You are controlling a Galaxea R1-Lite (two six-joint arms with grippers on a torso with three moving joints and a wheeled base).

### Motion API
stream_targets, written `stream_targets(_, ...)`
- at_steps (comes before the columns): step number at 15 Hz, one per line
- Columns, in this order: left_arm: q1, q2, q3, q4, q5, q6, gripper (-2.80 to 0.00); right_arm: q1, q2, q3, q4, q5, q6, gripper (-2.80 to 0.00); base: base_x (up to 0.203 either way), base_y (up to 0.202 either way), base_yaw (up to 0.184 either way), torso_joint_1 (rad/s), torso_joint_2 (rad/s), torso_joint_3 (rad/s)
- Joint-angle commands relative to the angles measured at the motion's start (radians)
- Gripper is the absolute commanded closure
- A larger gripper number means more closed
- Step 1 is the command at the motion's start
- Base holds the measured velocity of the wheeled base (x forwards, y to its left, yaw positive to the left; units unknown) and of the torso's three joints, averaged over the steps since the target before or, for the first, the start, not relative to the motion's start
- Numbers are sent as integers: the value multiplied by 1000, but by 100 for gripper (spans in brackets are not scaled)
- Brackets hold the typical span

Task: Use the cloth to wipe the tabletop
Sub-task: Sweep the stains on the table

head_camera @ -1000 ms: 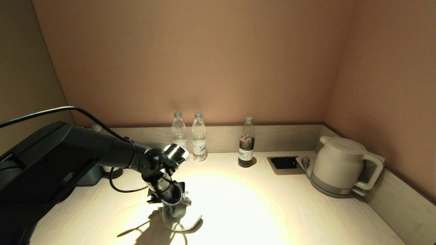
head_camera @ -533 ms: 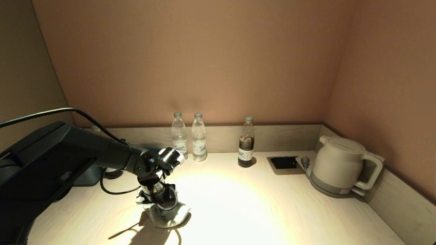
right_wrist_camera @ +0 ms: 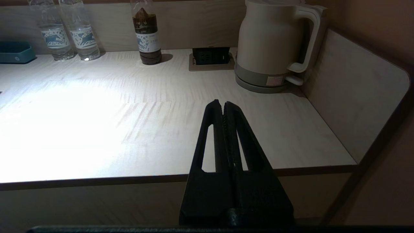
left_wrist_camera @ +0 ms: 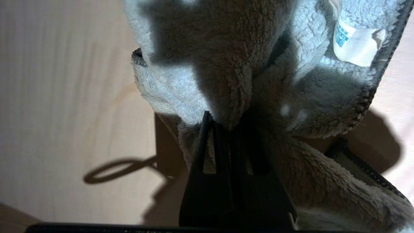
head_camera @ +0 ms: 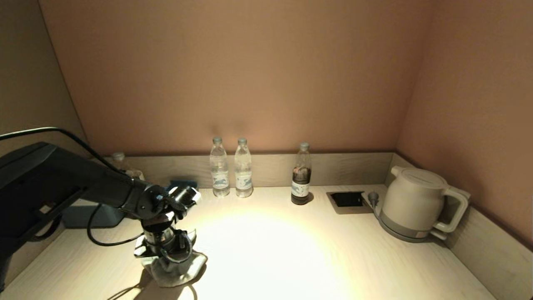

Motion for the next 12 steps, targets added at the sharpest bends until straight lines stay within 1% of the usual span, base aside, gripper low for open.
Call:
stream_targets(1,32,-81,72,0,5,-8,0,0,1,0,0,0,0,0,0,0,0,0,0,0)
stream_targets(3,62,-138,162,-1,7,-5,0,1,1,0,0,0,0,0,0,0,0,0,0,0)
stream_targets(7,136,-208,294,-1,10,14,0,0,1,0,0,0,0,0,0,0,0,0,0,0)
stream_targets(9,148,-218,307,-2,10,19,0,0,1,0,0,0,0,0,0,0,0,0,0,0)
stream_targets(10,176,-230,332,-3,14,34,0,1,1,0,0,0,0,0,0,0,0,0,0,0)
stream_targets(11,232,-239,356,-5,17,46,0,0,1,0,0,0,0,0,0,0,0,0,0,0)
stream_targets(12,266,-244,368,-6,18,56,0,0,1,0,0,0,0,0,0,0,0,0,0,0)
